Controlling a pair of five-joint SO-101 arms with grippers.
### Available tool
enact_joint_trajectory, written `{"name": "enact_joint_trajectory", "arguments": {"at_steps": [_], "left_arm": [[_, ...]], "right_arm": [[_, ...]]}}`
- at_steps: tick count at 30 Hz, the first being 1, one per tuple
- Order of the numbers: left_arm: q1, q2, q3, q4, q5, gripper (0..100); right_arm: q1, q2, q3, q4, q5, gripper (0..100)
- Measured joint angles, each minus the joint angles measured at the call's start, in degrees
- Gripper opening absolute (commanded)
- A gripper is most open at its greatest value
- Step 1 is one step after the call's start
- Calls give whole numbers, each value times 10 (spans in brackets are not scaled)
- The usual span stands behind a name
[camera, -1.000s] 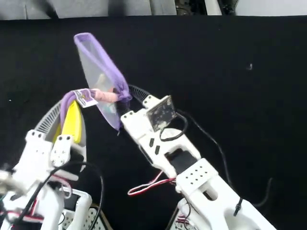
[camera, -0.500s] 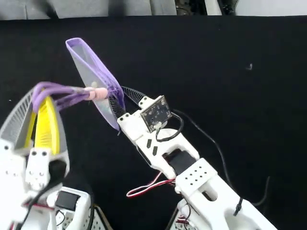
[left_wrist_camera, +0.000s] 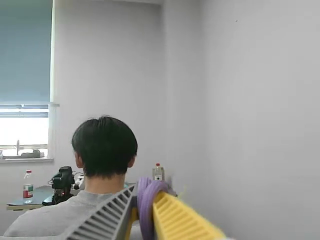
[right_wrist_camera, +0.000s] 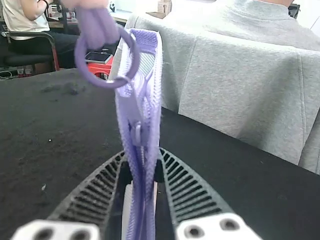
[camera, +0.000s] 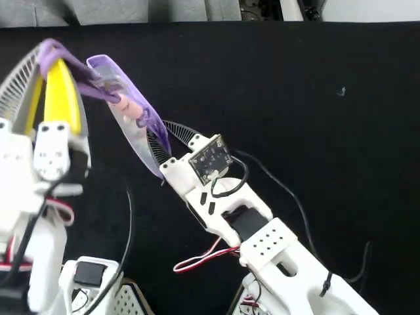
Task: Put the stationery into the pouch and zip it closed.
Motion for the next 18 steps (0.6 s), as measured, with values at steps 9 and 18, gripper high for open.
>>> {"name": "enact_joint_trajectory", "arguments": {"at_steps": [9,18], "left_arm": [[-27,82,-98,-7,-2,28],[-27,156,-156,-7,-48,28]], "right_arm": [[-1,0,0,3,0,11],[-1,0,0,3,0,11]]}}
